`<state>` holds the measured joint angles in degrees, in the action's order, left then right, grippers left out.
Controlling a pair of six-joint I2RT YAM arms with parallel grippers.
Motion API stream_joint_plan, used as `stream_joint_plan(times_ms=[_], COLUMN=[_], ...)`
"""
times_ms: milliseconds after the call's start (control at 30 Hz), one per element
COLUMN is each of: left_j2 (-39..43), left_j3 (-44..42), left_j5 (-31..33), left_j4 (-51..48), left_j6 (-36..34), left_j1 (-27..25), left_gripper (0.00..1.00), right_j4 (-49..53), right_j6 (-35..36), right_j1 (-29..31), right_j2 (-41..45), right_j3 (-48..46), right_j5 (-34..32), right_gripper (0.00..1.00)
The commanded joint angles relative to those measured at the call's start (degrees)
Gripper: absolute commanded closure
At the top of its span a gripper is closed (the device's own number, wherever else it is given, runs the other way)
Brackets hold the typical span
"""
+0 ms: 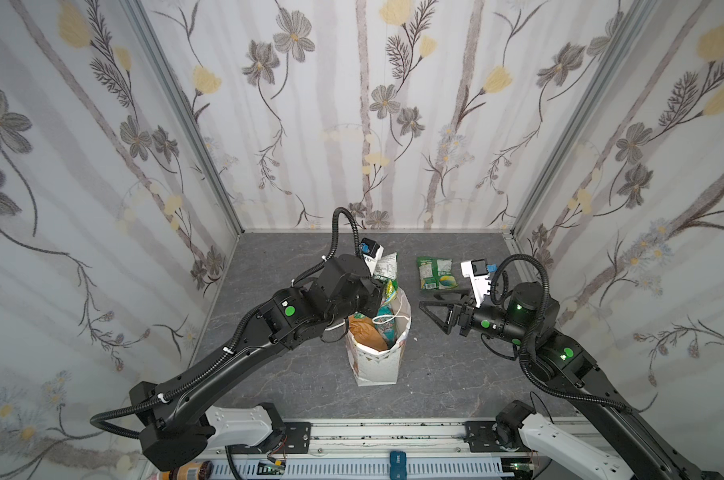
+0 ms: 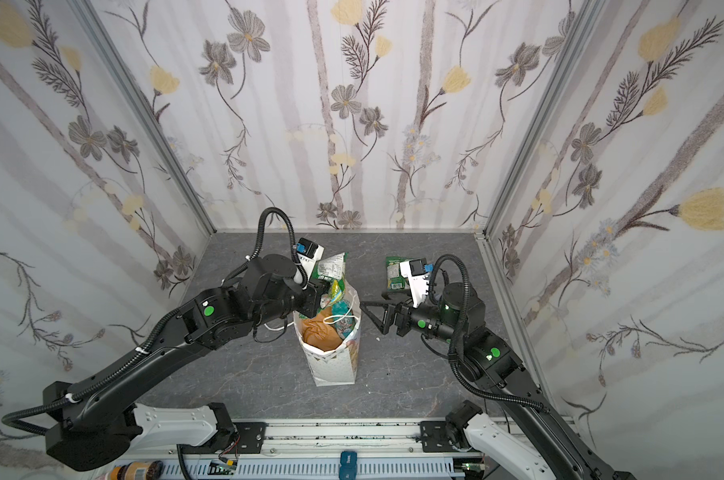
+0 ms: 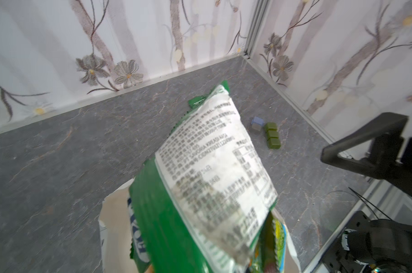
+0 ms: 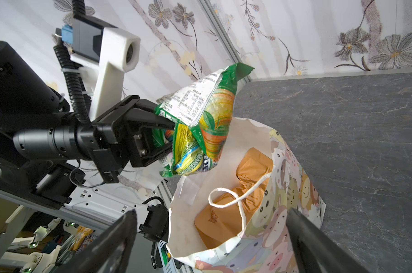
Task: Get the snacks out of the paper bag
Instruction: 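Lift the green packet up out of the bag with the left gripper, then grasp the packet's top with the right gripper while the left gripper holds it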
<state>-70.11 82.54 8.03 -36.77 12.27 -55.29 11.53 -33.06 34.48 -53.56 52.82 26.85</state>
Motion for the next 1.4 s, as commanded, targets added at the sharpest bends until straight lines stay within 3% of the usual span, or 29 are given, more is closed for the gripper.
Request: stream_joint_plan(times_ms=[0,200,600,967,1367], left_j2=[0.6,0.2,-1.6,-4.1,-4.5], left_j3=[-0.4,-0.3,0.3,0.3,0.1], left_j5=[-3.8,-4.8,2.1,6.5,10.0], left_j4=[7.7,9.8,13.2,13.2,14.1], left_j6=[-2.5,-6.3,-16.7,-19.0,-20.6], left_j1=[-0.9,-3.9,-12.0,-13.9,-14.5], left_gripper=[1.00,1.00,1.00,0.99,0.68], right_j4=[-7.9,-15.6,-25.8,-31.2,-32.4], right_j6=[-4.4,-10.1,-19.1,-22.8,-22.8], right_j1=[0.0,0.0,0.1,0.0,0.0], right_j2=[0.5,0.3,-4.2,-3.7,-3.4], right_j3=[-0.1,-1.0,-2.0,-5.0,-4.0], right_j5=[-0.5,-0.6,2.4,4.1,2.4], right_gripper=[0.01,0.01,0.05,0.40,0.75])
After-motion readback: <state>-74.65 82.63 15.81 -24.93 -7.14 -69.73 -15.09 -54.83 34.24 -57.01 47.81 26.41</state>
